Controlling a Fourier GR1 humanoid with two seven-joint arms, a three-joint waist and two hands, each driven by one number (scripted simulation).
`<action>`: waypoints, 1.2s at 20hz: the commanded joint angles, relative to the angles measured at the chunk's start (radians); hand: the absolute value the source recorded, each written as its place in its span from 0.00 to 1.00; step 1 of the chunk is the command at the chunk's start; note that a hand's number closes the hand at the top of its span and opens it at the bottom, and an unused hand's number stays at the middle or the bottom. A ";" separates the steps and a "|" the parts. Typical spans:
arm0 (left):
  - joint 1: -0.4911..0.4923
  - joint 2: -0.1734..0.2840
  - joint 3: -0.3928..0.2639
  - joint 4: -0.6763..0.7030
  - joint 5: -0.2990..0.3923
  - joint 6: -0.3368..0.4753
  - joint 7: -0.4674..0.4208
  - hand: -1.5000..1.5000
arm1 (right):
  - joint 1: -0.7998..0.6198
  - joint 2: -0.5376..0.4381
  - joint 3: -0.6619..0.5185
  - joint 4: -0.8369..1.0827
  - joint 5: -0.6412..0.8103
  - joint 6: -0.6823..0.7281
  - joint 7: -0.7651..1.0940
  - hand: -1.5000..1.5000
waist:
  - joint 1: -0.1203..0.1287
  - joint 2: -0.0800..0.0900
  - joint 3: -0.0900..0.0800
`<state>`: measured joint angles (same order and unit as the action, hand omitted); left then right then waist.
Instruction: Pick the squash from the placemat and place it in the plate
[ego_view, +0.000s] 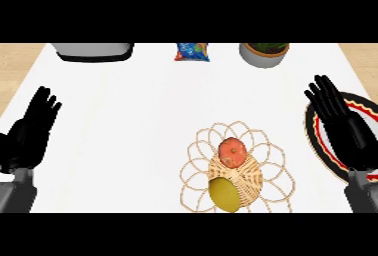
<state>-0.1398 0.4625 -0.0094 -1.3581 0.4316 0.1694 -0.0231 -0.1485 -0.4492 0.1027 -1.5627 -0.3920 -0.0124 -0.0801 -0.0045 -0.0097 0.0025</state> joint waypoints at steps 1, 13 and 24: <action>0.017 -0.055 -0.009 -0.023 -0.072 0.024 0.006 0.50 | 0.012 0.048 -0.016 -0.067 0.027 0.010 0.036 1.00 | 0.004 0.009 -0.003; 0.082 -0.110 -0.205 -0.027 -0.197 0.137 0.130 0.50 | 0.083 0.135 0.205 0.006 0.547 -0.434 -0.062 1.00 | -0.005 0.011 0.002; 0.034 -0.119 -0.213 -0.039 -0.238 0.159 0.208 0.50 | 0.104 0.083 0.290 0.168 0.578 -0.234 -0.326 0.00 | 0.006 0.011 -0.003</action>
<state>-0.0764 0.3386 -0.2340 -1.4199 0.1960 0.3406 0.1690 -0.0225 -0.3041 0.3517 -1.4350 0.0684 -0.2432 -0.4361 0.0017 0.0007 0.0014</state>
